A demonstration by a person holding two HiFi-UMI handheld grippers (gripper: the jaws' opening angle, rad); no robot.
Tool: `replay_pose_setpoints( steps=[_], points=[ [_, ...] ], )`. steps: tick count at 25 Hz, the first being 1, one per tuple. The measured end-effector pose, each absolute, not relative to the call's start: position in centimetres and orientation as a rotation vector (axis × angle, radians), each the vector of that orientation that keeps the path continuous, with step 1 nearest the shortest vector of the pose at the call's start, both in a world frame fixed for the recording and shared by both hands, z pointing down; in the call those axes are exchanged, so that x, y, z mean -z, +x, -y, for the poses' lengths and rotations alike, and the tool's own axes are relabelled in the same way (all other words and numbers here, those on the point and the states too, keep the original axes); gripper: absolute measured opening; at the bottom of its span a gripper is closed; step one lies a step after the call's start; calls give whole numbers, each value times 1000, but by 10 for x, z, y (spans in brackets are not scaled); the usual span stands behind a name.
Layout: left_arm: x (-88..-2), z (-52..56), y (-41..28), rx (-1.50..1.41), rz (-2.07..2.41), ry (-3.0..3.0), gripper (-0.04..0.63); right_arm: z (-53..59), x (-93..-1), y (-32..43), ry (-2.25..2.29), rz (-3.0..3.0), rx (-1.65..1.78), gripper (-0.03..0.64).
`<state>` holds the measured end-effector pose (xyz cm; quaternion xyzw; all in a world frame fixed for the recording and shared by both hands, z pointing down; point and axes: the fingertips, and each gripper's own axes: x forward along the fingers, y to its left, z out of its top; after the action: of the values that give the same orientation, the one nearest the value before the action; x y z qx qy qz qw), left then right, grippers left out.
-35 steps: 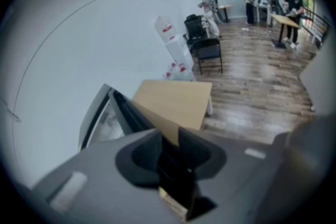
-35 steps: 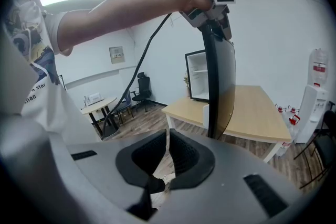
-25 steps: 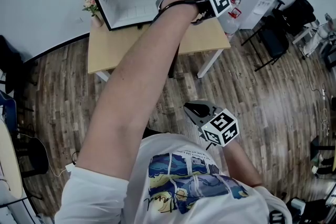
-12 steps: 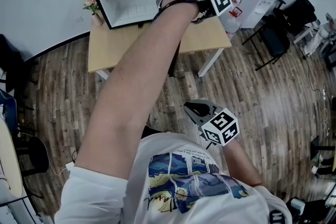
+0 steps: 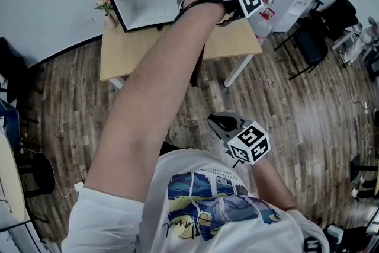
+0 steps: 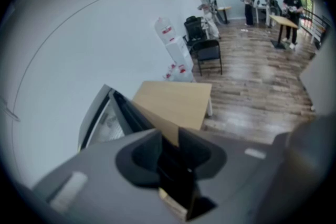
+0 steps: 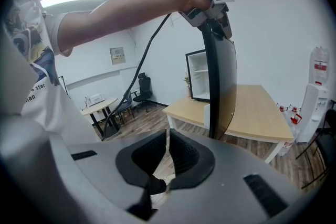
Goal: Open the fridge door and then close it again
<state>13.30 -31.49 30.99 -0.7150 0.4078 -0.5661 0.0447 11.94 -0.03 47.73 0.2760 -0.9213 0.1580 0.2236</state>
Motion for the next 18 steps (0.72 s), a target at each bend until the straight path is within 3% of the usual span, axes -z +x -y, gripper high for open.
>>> replay_pose_setpoints(
  steps=[18],
  points=[
    [-309,313,125,1711,-1240,-2189,104,2,-475,119,750,2544,-436,26]
  ],
)
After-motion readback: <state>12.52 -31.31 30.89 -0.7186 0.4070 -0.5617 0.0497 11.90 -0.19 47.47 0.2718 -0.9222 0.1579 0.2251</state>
